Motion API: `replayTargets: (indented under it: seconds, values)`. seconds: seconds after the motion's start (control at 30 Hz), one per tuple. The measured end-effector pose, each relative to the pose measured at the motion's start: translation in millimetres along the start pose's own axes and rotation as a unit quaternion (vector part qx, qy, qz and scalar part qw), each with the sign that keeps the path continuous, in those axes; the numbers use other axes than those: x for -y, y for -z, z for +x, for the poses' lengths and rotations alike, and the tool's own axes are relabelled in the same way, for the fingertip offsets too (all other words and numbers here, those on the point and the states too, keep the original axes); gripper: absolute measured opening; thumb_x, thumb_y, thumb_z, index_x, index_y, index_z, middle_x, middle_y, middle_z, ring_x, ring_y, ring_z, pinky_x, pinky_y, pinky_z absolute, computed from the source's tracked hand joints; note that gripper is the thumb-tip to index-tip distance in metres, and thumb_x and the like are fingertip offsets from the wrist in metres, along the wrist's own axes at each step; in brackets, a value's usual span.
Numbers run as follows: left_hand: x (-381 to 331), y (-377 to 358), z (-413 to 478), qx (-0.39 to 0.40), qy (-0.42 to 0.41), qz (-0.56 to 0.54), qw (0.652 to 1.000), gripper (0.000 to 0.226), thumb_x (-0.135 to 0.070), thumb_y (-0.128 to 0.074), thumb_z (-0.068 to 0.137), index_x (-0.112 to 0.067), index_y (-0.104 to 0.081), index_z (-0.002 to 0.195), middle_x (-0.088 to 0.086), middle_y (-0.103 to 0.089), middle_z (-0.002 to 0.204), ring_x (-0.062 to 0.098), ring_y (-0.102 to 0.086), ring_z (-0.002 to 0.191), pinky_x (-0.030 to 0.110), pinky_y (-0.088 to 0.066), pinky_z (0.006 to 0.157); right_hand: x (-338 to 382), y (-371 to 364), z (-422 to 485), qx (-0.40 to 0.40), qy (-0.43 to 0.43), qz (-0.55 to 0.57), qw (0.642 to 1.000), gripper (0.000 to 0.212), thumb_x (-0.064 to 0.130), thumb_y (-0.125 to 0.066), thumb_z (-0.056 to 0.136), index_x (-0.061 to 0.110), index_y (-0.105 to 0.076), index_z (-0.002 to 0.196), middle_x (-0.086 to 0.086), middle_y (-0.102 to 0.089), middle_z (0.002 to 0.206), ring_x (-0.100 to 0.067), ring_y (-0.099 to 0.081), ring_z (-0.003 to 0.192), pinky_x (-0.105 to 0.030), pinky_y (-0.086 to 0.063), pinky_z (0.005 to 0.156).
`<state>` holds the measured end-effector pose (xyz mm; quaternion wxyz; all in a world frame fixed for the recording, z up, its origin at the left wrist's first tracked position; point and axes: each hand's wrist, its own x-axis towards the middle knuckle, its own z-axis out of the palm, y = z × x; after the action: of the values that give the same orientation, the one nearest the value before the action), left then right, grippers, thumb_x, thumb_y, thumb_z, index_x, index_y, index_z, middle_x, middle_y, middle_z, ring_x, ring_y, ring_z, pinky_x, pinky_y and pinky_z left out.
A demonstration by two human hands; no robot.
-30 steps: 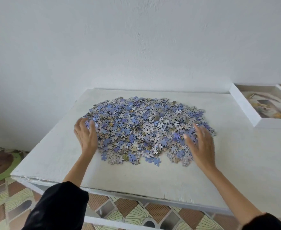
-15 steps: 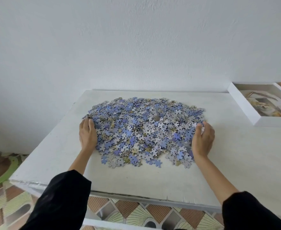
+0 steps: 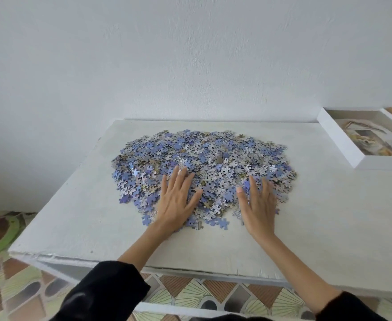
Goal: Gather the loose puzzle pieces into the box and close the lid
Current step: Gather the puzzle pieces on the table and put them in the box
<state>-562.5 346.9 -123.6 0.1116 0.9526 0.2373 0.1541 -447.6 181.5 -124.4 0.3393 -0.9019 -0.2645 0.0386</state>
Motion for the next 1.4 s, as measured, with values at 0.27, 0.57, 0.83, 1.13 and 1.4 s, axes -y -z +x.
replayTargets:
  seconds: [0.27,0.57,0.83,1.13,1.4]
  values:
    - [15,18,-1,0.083,-0.206,-0.042,0.974,0.091,-0.082,-0.017,0.076,-0.028,-0.015,0.148,-0.006,-0.004,0.157,0.008,0.002,0.145,0.045,0.006,0.116,-23,22,-3,0.106,0.193,-0.083,0.972,0.098,0.091,-0.014,0.062,0.04,0.012,0.142,0.011,0.026,0.15,-0.007,0.03,0.135,-0.03,0.031,0.103]
    - [21,6,7,0.109,-0.25,0.032,0.962,0.095,-0.083,-0.025,0.073,-0.03,-0.004,0.149,-0.006,0.0,0.157,0.009,0.004,0.145,0.049,0.005,0.117,-25,12,10,0.161,0.253,-0.217,0.929,0.106,0.095,-0.008,0.054,0.039,0.03,0.134,0.008,0.032,0.147,-0.009,0.034,0.133,-0.039,0.019,0.11]
    - [22,14,15,0.071,-0.251,-0.019,0.965,0.087,-0.079,-0.027,0.076,-0.028,-0.022,0.147,-0.003,-0.019,0.155,0.011,-0.015,0.143,0.052,-0.006,0.117,-22,15,11,0.115,0.245,-0.137,0.953,0.088,0.09,-0.01,0.063,0.048,0.011,0.138,0.012,0.015,0.153,-0.003,0.025,0.136,-0.04,0.018,0.11]
    - [61,43,-24,-0.172,0.192,-0.25,0.933,0.063,-0.049,-0.032,0.087,-0.014,-0.039,0.139,0.003,-0.028,0.151,0.019,-0.017,0.141,0.05,-0.015,0.115,-38,28,16,-0.075,-0.047,0.019,0.996,0.067,0.056,-0.024,0.092,0.02,-0.017,0.147,-0.009,-0.013,0.155,-0.025,-0.01,0.142,-0.043,-0.008,0.116]
    - [21,11,-23,-0.106,0.154,-0.13,0.974,0.059,-0.049,-0.023,0.097,-0.017,-0.02,0.147,-0.003,-0.002,0.158,0.01,0.017,0.142,0.039,0.018,0.114,10,-10,12,-0.144,-0.087,0.077,0.983,0.07,0.051,-0.025,0.089,0.017,-0.008,0.148,-0.008,0.003,0.156,-0.022,0.005,0.143,-0.039,0.007,0.114]
